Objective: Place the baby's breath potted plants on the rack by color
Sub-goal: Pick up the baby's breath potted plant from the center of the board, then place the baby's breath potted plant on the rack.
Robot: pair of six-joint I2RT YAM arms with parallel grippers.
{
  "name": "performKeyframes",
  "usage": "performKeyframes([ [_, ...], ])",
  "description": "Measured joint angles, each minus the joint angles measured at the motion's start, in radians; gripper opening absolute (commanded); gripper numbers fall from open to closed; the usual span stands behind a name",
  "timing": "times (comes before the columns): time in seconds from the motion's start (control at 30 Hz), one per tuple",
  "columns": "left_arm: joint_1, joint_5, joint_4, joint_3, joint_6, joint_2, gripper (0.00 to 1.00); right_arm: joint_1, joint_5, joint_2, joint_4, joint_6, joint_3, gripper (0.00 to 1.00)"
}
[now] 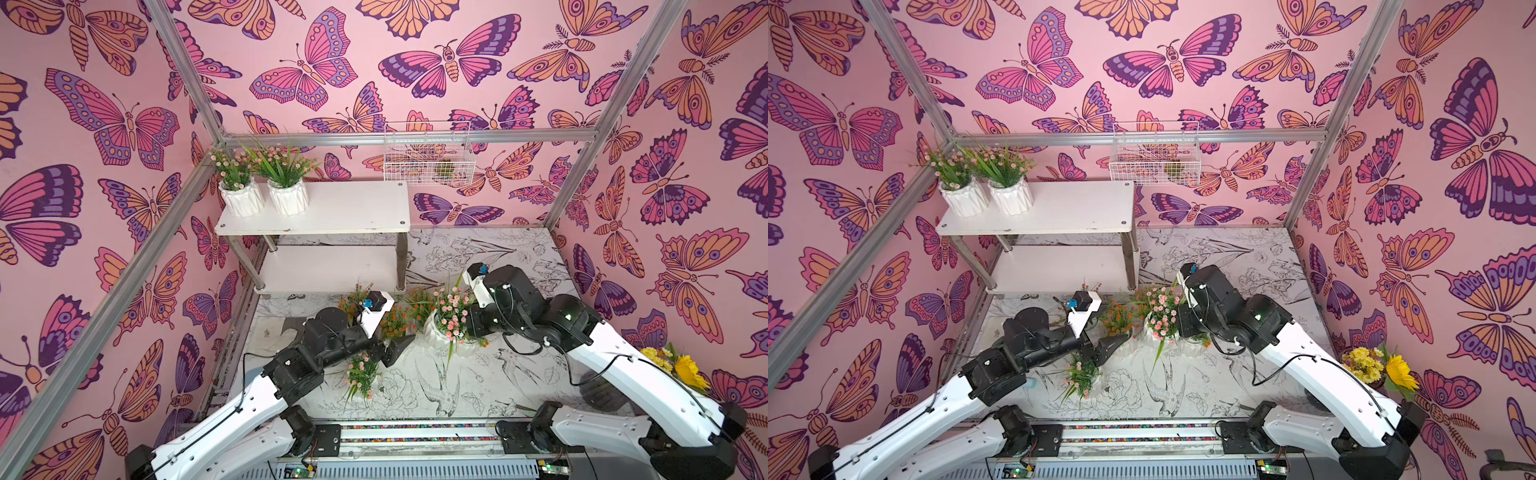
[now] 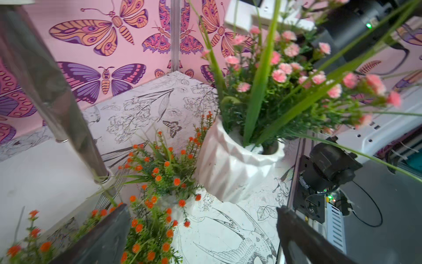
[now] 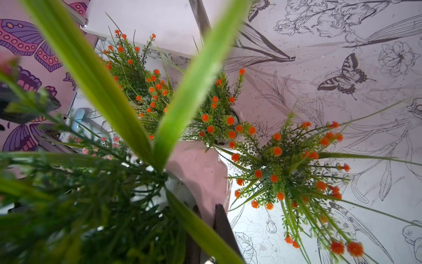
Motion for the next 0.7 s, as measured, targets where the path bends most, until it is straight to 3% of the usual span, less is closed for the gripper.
performKeyframes([
  [0.3,-0.119,-0.033,0.069,0.034,0.063,0.145,1.00,-0.002,-0.037,0.035,-0.016,-0.021,0.024,0.00],
  [0.7,-0.144,-0.097,0.169,0.103,0.049,0.300,1.00,-0.006,-0.076,0.055,0.011,-0.020,0.024,0.00],
])
